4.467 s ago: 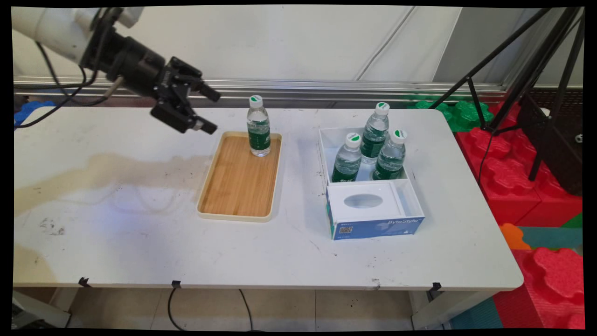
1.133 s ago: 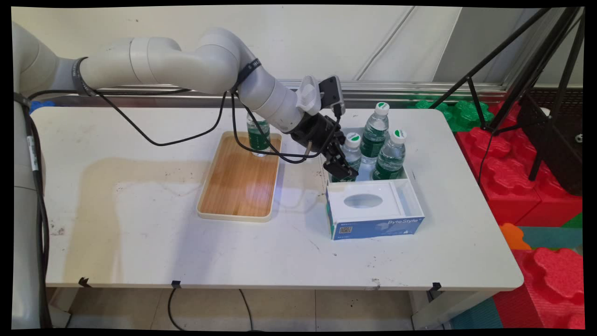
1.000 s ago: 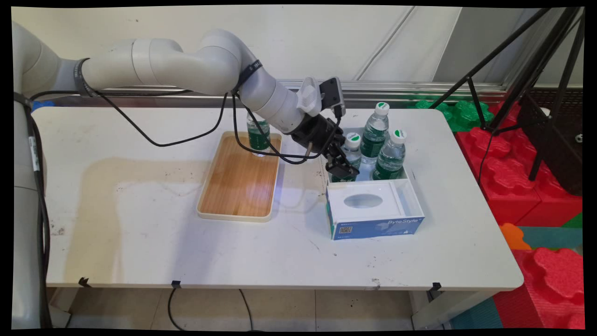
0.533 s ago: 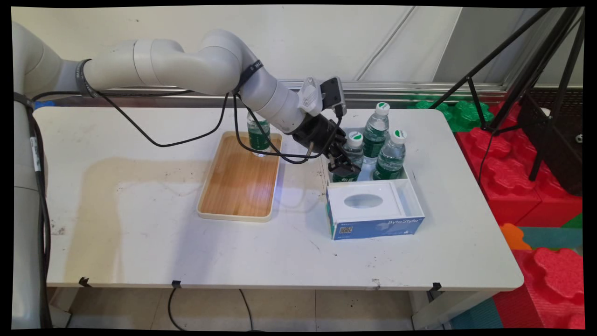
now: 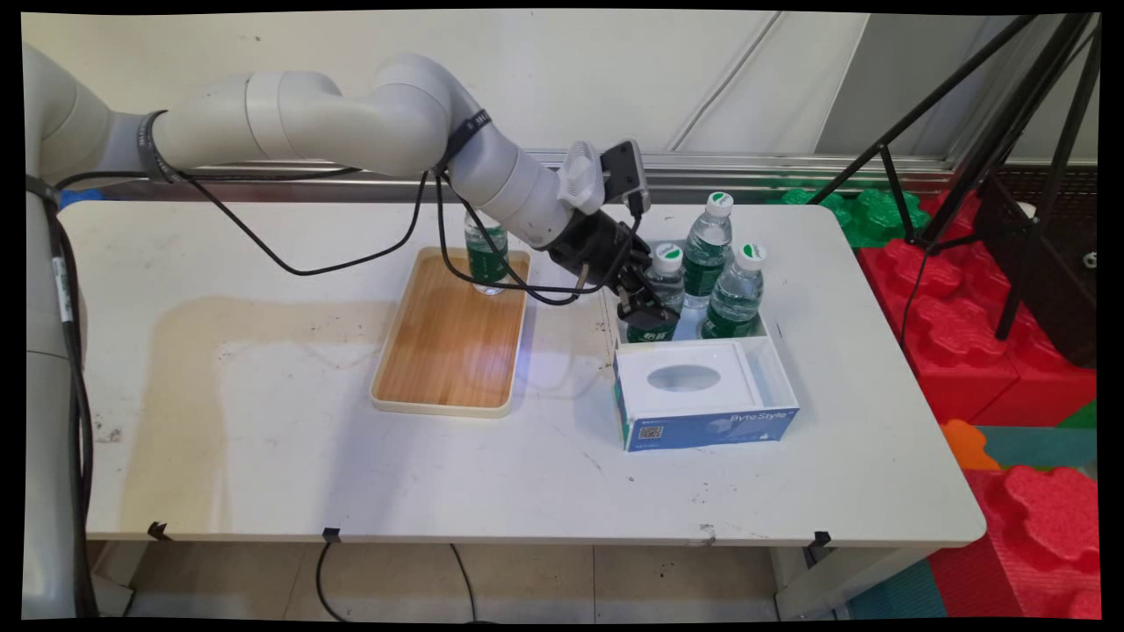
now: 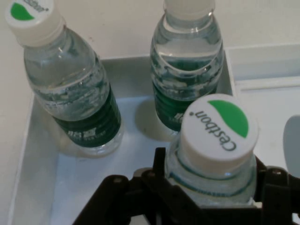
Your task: Place the picked object on the tray
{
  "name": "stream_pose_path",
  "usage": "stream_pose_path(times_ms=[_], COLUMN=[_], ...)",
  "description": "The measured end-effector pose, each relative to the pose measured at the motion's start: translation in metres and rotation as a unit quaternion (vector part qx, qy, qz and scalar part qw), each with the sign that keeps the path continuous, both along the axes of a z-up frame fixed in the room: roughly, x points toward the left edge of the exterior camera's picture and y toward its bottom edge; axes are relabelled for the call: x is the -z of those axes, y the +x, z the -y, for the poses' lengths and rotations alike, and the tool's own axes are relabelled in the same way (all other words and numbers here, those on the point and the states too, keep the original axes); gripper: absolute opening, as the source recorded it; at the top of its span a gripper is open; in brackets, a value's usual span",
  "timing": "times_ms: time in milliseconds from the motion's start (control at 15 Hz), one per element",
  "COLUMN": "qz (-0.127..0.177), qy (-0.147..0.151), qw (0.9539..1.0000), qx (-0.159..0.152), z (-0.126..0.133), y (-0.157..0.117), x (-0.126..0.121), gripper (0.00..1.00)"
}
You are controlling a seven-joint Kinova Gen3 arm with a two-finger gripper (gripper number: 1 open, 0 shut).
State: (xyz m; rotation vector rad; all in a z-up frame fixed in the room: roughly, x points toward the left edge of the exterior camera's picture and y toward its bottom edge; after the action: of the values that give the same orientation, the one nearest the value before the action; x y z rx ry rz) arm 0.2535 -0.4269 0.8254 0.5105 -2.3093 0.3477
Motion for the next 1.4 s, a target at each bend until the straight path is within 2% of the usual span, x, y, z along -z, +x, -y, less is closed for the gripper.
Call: stream_pose_path(times_ms=[733,1400], qz=[-0.022,-0.042], qy=[-0.013,-0.036], qw=[0.9996,0.9984], qx=[-0.011,-0.004], z=[-0.009,-0.037], y=[0.015,0.049], x=[-0.029,-0.091], gripper=[0.0,0.0])
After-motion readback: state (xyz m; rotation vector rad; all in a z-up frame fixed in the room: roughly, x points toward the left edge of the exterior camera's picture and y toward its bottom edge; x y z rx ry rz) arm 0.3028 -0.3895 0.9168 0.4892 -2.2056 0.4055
